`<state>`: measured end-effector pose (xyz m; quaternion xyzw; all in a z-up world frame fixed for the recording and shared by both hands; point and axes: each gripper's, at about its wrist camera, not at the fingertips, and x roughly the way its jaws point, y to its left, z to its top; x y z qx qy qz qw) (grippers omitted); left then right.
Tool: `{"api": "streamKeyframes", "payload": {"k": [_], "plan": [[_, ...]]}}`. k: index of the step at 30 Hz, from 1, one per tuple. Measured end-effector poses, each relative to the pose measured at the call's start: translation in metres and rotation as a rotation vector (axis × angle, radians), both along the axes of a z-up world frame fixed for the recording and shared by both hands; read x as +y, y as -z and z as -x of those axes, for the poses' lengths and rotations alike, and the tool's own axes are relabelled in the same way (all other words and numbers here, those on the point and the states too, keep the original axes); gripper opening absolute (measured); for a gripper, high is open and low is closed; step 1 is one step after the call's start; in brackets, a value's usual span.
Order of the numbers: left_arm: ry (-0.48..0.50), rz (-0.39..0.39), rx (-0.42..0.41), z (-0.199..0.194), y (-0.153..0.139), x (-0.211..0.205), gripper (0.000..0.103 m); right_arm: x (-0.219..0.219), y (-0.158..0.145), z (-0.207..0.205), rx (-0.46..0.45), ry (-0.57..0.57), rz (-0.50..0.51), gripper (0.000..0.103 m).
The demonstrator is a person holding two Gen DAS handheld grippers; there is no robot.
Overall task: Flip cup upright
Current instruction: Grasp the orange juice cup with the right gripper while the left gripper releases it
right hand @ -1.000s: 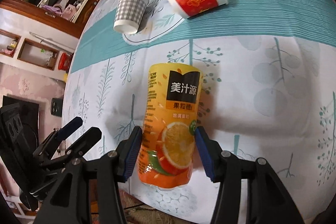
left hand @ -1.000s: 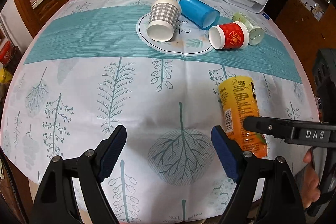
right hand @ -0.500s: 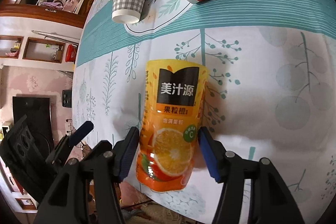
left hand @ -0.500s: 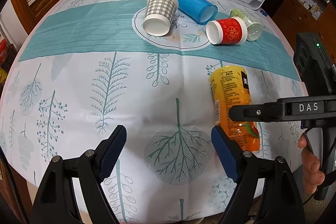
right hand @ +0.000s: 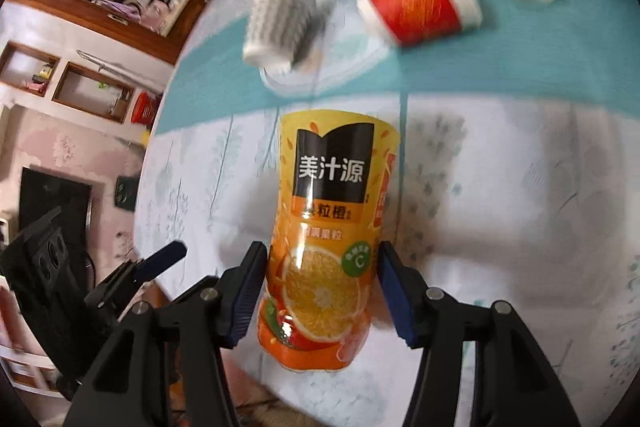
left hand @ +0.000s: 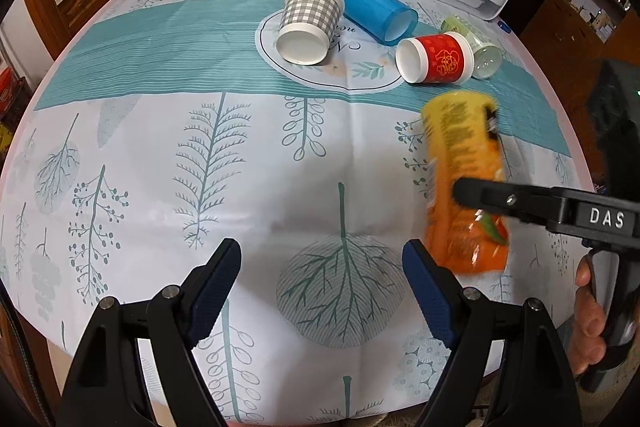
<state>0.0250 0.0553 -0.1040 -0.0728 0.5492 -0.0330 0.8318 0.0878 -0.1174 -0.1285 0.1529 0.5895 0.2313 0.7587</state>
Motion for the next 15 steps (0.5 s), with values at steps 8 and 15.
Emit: {"api": "streamKeyframes", "payload": {"k": [8,15], "plan": [[-0.002,-0.002,0.003,0.001,0.004,-0.004,0.082,-0.003,-0.014,0.025,-0.487,0.114,0.184,0.056],[-0.004,-0.005,0.005,0.001,0.005,-0.005,0.082,0.002,-0.004,0.028,-0.651,0.165,0.237,0.056]]}}
